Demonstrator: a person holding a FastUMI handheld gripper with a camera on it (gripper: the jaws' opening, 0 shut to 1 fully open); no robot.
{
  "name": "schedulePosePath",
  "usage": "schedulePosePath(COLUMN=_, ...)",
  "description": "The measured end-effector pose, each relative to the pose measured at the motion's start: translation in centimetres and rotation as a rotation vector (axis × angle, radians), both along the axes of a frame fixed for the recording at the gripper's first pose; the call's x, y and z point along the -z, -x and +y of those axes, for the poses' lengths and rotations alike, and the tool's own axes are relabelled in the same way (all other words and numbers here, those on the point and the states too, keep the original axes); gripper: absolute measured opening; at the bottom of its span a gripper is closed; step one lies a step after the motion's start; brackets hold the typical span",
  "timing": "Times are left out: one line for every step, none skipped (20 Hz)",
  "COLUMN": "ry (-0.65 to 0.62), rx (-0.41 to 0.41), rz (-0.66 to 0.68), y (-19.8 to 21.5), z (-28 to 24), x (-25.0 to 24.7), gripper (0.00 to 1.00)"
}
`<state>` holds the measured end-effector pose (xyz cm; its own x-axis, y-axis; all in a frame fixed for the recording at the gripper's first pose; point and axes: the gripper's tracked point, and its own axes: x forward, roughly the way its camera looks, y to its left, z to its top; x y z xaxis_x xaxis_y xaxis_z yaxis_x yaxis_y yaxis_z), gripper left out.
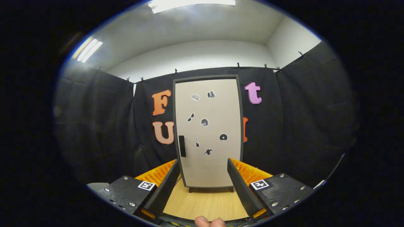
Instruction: Open the shoe cabinet door, grab the shoes and put them into the shoe cabinet, then close the shoe cabinet door.
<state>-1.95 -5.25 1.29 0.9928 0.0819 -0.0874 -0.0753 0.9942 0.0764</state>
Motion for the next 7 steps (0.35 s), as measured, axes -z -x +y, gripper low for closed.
schedulePosePath(ry=-0.004, rx=0.003, rz=0.002, y=0.0, z=-0.3, x=0.1, gripper=0.94)
schedulePosePath(ry=-0.008, rx=0.006, rz=0.005, y=-0.1, z=-0.5, x=0.3, gripper=0.94)
schedulePosePath(ry=-0.015, rx=0.008, rz=0.007, y=-0.1, z=-0.8, x=0.4, gripper=0.94)
schedulePosePath(ry=-0.021, rx=0.009, rz=0.011, y=-0.2, z=-1.0, x=0.5, gripper=0.94)
schedulePosePath(ry=-0.025, rx=0.012, rz=0.016, y=-0.3, z=-1.2, x=0.6, gripper=0.94)
schedulePosePath(ry=-0.028, rx=0.013, rz=0.019, y=-0.4, z=-1.4, x=0.7, gripper=0.94)
schedulePosePath(ry=-0.029, rx=0.015, rz=0.020, y=-0.6, z=-1.5, x=0.8, gripper=0.94)
